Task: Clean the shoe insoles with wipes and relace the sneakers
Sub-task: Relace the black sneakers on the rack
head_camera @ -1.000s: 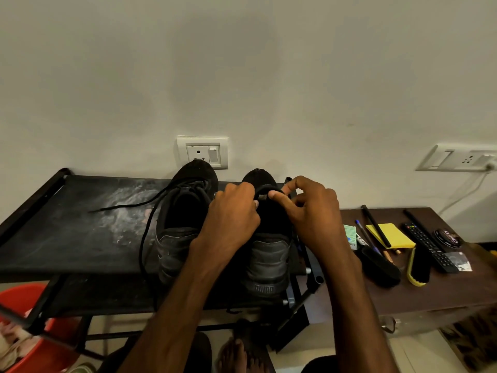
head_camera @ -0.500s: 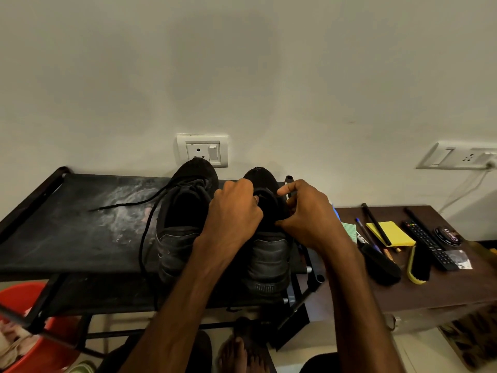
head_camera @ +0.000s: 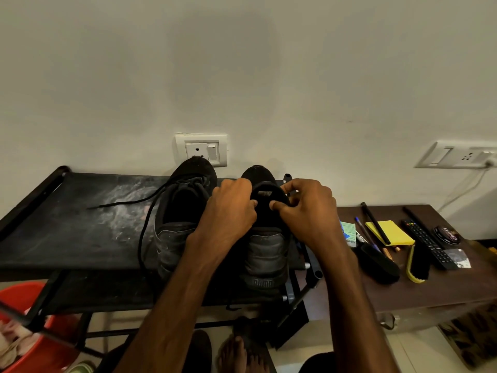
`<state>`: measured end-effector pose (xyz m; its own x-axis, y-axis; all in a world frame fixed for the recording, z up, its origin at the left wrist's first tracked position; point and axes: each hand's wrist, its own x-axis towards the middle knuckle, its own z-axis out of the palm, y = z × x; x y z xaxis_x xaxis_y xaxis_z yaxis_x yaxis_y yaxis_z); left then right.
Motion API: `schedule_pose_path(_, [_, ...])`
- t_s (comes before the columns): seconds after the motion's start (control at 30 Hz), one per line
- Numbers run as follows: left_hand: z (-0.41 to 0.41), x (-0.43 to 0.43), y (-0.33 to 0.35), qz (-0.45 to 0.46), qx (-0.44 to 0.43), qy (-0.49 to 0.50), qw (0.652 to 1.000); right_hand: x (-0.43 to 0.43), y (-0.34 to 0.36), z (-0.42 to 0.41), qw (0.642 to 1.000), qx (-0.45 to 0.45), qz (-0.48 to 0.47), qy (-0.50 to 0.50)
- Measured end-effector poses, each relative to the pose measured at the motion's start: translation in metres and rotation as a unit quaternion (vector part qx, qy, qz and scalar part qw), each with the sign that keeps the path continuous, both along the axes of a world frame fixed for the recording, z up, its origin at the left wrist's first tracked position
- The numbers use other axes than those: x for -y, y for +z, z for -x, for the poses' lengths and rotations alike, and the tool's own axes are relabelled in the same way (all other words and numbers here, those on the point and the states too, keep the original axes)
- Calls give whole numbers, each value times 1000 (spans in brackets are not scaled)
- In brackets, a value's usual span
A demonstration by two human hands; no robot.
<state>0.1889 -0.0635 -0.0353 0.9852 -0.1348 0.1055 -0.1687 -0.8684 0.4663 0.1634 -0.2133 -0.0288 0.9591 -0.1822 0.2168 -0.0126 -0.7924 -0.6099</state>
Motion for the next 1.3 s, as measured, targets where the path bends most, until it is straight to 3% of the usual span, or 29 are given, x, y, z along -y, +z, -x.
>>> schedule_pose_path(0.4, [3, -2, -4, 25, 4, 4, 1000, 8, -6, -4, 999, -4, -44, 9])
schedule_pose_path(0.73, [8, -3, 7, 24, 56, -64, 996, 0, -14, -2, 989, 110, -64, 70])
schedule_pose_path(0.87, [7, -6, 10, 27, 45, -71, 996, -1, -13, -1, 990, 108, -82, 46])
schedule_pose_path(1.3, [8, -5, 1, 109, 49, -20, 993, 6, -28, 2, 965, 155, -193, 89])
